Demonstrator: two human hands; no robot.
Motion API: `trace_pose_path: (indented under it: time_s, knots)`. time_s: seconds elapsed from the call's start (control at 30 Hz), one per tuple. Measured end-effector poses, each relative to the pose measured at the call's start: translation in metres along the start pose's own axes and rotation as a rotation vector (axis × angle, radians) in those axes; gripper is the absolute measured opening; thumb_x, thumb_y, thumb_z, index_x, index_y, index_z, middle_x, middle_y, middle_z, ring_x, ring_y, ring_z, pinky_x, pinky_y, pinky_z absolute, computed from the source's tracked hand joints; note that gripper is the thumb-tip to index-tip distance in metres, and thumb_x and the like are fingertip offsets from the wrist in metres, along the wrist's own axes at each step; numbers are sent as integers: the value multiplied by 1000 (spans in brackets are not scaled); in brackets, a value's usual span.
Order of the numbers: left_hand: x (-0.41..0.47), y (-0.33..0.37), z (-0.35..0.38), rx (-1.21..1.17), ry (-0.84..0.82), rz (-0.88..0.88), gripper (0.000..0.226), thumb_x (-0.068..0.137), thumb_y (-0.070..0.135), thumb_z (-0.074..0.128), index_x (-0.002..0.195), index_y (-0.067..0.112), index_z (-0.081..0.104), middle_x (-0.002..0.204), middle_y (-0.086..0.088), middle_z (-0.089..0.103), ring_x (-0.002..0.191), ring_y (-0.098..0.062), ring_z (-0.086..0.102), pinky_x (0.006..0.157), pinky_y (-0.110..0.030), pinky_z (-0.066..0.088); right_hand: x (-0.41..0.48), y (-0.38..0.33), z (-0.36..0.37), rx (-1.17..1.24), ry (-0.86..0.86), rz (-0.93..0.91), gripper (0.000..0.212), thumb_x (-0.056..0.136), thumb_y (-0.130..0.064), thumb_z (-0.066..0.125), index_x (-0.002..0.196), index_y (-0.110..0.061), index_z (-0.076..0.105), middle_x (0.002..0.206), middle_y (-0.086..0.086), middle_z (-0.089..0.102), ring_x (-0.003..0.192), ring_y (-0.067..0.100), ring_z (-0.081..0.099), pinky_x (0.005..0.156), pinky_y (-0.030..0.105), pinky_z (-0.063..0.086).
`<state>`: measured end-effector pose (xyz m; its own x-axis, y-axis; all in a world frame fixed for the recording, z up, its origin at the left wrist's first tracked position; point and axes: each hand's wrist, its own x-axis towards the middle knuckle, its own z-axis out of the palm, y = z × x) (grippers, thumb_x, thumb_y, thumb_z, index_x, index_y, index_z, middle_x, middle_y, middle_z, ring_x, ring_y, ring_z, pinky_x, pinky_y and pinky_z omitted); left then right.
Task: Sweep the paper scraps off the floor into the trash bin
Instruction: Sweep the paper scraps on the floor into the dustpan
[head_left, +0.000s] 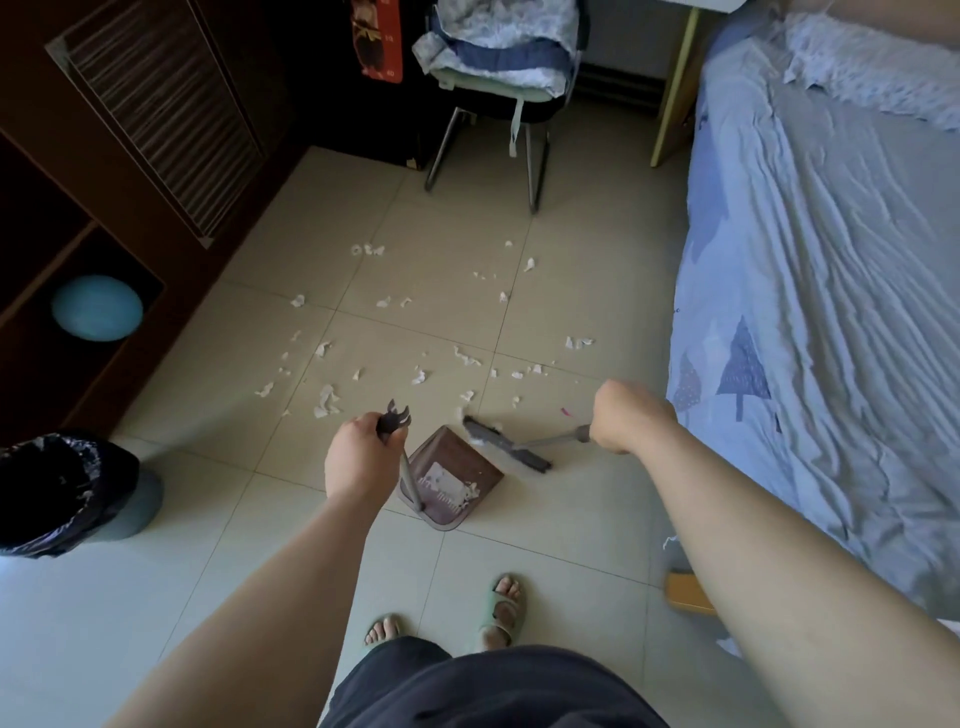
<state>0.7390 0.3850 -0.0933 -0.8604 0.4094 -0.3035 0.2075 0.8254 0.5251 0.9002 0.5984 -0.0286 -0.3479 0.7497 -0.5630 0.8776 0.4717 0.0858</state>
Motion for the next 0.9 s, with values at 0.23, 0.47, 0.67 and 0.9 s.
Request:
trace_pose_path:
  time_s: [0.23,0.47,0.67,0.9]
  knots:
    - [4,12,6,19,26,6,19,90,24,62,93,6,67,81,-11,63,72,-30,55,58,-28,36,0,6,-23,-30,26,-50,35,80,-34,72,66,-16,46,65,-1,50,53,15,45,45,21,30]
    - [-6,14,13,-27,49,-75,21,89,25,62,97,6,68,79,-10,62,74,-30,55,61,-28,39,2,20,-49,-43,156,-36,36,73,-33,80,63,-18,49,63,-2,52,52,14,46,46,21,30]
    - [-10,16,16,-53,71,-107,21,91,24,60,97,5,67,79,-10,61,73,-30,54,61,-28,37,11,19,-47,63,169,-30,39,81,-33,73,63,-17,42,64,-1,46,69,25,53,55,23,36]
    - [1,18,17,-42,88,-134,22,91,25,61,93,4,67,80,-13,64,73,-31,56,60,-28,38,33,12,-32,230,153,4,18,84,-21,68,97,-10,65,90,6,67,86,27,64,67,25,44]
